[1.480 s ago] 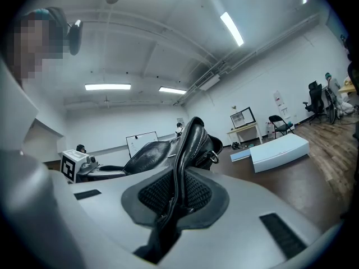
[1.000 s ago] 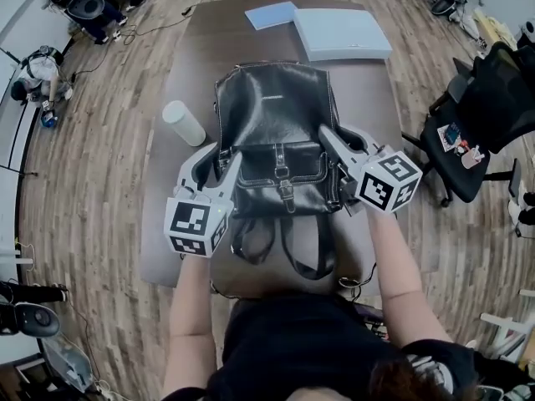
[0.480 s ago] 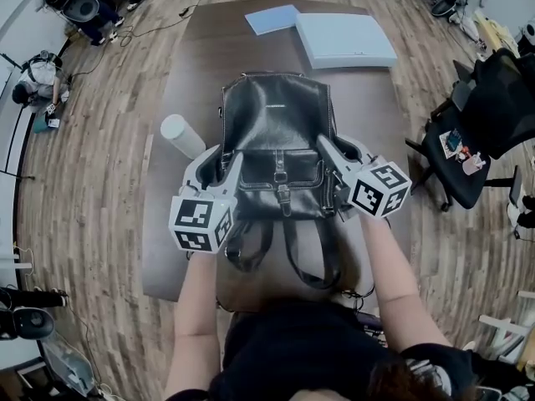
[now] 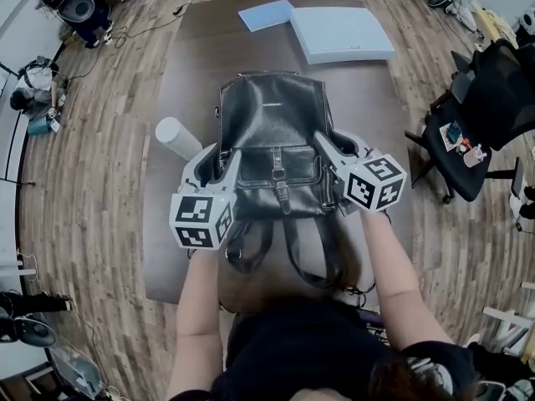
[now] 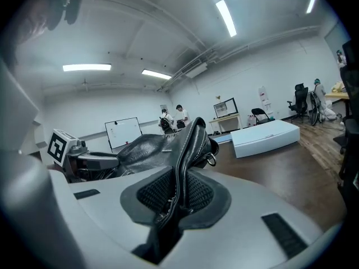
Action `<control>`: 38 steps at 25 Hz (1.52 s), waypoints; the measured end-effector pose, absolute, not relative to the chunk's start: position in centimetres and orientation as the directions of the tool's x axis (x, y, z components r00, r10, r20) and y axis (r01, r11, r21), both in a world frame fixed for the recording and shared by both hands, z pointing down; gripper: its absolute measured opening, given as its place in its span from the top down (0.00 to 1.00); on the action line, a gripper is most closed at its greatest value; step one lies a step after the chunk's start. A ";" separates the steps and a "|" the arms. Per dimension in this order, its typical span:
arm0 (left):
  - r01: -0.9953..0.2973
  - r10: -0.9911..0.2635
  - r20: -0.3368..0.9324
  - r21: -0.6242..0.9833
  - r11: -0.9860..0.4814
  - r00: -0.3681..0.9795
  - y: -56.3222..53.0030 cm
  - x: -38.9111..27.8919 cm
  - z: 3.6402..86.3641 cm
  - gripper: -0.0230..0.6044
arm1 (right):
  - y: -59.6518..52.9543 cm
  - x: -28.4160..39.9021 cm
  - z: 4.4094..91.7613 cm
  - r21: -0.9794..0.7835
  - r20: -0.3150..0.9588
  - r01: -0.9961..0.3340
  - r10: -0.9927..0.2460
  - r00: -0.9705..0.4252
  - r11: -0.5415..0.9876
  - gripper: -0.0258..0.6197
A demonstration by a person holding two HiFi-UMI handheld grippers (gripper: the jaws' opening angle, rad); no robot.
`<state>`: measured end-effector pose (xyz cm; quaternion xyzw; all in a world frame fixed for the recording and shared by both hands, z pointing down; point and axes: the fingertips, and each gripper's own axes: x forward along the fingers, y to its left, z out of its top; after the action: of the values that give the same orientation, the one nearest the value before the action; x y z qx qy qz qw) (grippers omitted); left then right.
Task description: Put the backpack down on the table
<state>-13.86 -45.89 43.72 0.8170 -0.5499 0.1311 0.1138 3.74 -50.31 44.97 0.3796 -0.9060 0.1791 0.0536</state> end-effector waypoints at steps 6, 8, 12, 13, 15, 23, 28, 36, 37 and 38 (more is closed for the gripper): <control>-0.930 -0.866 0.355 0.038 -0.364 0.353 -46.3 -13.6 43.8 0.68 | -50.7 4.2 45.4 -0.235 0.271 -0.736 -0.685 -0.676 0.634 0.84; -0.931 -0.866 0.358 0.036 -0.362 0.350 -46.4 -13.4 43.8 0.67 | -50.8 4.4 45.4 -0.231 0.279 -0.742 -0.688 -0.670 0.629 0.83; -0.935 -0.868 0.361 0.028 -0.354 0.340 -46.5 -13.4 43.7 0.66 | -50.9 4.6 45.5 -0.220 0.298 -0.756 -0.696 -0.654 0.616 0.82; -0.935 -0.869 0.361 0.026 -0.352 0.338 -46.5 -13.5 43.7 0.66 | -51.0 4.7 45.6 -0.218 0.303 -0.760 -0.698 -0.649 0.612 0.82; -0.937 -0.872 0.361 0.019 -0.349 0.331 -46.6 -13.5 43.7 0.65 | -51.1 4.8 45.8 -0.213 0.315 -0.770 -0.704 -0.637 0.601 0.81; -0.941 -0.877 0.384 -0.056 -0.334 0.289 -45.5 -13.4 44.5 0.61 | -50.7 5.8 47.2 -0.233 0.391 -0.826 -0.729 -0.563 0.513 0.78; -0.940 -0.875 0.390 -0.063 -0.336 0.287 -45.3 -13.3 45.1 0.60 | -50.8 6.1 47.9 -0.251 0.420 -0.842 -0.730 -0.539 0.477 0.76; -0.935 -0.875 0.395 -0.093 -0.342 0.280 -45.1 -12.9 45.5 0.62 | -50.6 6.8 48.6 -0.250 0.467 -0.873 -0.738 -0.487 0.418 0.71; -0.934 -0.874 0.396 -0.097 -0.344 0.281 -45.0 -12.8 45.6 0.62 | -50.6 7.0 48.8 -0.254 0.477 -0.878 -0.737 -0.479 0.406 0.71; -0.932 -0.873 0.398 -0.102 -0.348 0.283 -45.0 -12.7 45.7 0.63 | -50.6 7.1 49.0 -0.258 0.488 -0.882 -0.735 -0.471 0.393 0.69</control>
<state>-12.65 -44.98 45.70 0.7973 -0.5659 0.1962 0.0751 7.14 -50.59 48.97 0.4924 -0.8212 0.2467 0.1492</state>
